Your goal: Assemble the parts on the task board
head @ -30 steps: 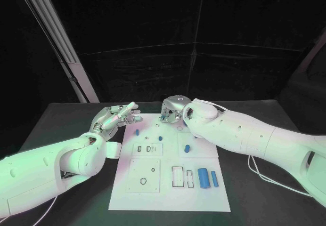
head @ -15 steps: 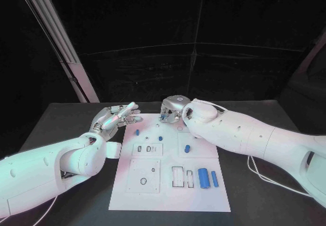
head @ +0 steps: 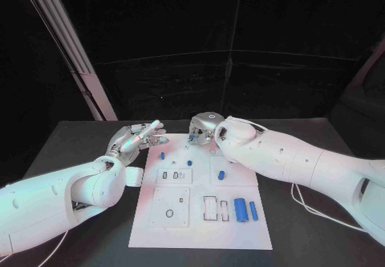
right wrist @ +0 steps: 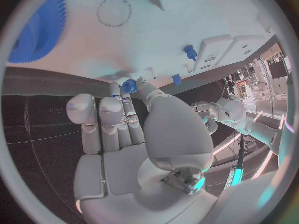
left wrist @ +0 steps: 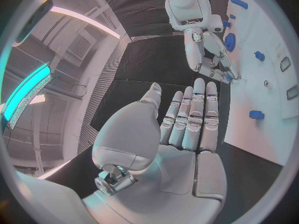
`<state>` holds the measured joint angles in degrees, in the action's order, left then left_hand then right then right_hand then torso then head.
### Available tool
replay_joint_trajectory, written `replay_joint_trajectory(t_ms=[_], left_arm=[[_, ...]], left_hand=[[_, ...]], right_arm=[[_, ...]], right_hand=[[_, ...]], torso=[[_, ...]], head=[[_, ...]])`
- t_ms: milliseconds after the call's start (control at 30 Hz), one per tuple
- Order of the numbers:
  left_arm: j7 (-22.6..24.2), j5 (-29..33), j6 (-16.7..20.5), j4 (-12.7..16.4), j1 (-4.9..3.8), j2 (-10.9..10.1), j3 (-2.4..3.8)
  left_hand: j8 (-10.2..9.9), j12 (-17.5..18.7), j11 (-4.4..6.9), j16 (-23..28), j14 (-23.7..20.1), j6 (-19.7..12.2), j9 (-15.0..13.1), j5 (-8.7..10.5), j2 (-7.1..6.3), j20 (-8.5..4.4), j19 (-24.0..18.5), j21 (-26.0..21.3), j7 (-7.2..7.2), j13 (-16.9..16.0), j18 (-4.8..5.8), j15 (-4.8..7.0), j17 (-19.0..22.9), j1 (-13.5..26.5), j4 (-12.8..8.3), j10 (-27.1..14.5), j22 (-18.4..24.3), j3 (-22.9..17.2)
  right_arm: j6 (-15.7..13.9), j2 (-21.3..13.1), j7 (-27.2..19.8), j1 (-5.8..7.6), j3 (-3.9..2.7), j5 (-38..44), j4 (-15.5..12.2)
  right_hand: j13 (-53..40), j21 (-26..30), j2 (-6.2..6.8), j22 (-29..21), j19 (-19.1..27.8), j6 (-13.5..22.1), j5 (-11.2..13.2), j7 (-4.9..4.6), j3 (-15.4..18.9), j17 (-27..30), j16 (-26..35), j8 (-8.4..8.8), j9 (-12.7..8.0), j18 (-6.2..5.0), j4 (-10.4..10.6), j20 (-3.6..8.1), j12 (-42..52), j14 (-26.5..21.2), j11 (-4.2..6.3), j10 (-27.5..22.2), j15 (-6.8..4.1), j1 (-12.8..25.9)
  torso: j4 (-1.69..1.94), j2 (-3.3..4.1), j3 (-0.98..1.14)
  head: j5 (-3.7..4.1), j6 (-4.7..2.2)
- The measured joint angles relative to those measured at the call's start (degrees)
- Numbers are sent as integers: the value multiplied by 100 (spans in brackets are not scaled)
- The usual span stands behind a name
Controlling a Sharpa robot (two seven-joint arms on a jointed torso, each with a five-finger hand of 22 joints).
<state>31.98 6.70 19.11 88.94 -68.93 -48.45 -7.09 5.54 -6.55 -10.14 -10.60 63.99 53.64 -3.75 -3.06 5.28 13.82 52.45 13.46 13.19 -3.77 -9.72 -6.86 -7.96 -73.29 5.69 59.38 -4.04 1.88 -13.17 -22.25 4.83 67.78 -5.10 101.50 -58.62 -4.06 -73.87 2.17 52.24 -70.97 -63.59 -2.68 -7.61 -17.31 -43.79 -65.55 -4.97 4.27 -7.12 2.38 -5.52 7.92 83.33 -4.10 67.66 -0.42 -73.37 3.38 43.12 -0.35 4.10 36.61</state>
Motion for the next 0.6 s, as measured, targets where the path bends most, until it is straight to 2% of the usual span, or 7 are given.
replay_joint_trajectory(t_ms=[267,400,600], left_arm=[[-6,0,0,1,0,-1,0],[-8,0,0,1,-1,-1,0],[-10,0,0,1,-2,-1,0]], left_hand=[[0,0,0,0,0,0,0,0,0,0,0,0,0,0,0,0,0,0,0,0,0,0],[0,0,0,0,0,0,0,0,0,0,0,0,0,0,0,0,0,0,0,0,0,0],[0,0,0,0,0,0,0,0,0,0,0,0,0,0,0,0,1,0,0,0,-1,0]], right_arm=[[2,35,-18,0,0,-5,20],[2,41,-23,0,-1,-6,26],[4,47,-26,2,-1,-8,31]], right_hand=[[21,0,55,-28,0,1,0,-1,21,27,9,2,-3,0,21,0,-67,0,-22,-22,0,-55],[33,0,54,-68,0,21,0,-19,21,80,55,4,-9,0,21,0,-134,0,-60,-125,0,-54],[32,0,54,-82,0,21,0,-20,21,100,66,6,-12,0,21,0,-134,0,-61,-125,0,-54]], torso=[[3,0,-1],[3,-1,-1],[4,-1,0]], head=[[-2,8],[-6,12],[-8,12]])
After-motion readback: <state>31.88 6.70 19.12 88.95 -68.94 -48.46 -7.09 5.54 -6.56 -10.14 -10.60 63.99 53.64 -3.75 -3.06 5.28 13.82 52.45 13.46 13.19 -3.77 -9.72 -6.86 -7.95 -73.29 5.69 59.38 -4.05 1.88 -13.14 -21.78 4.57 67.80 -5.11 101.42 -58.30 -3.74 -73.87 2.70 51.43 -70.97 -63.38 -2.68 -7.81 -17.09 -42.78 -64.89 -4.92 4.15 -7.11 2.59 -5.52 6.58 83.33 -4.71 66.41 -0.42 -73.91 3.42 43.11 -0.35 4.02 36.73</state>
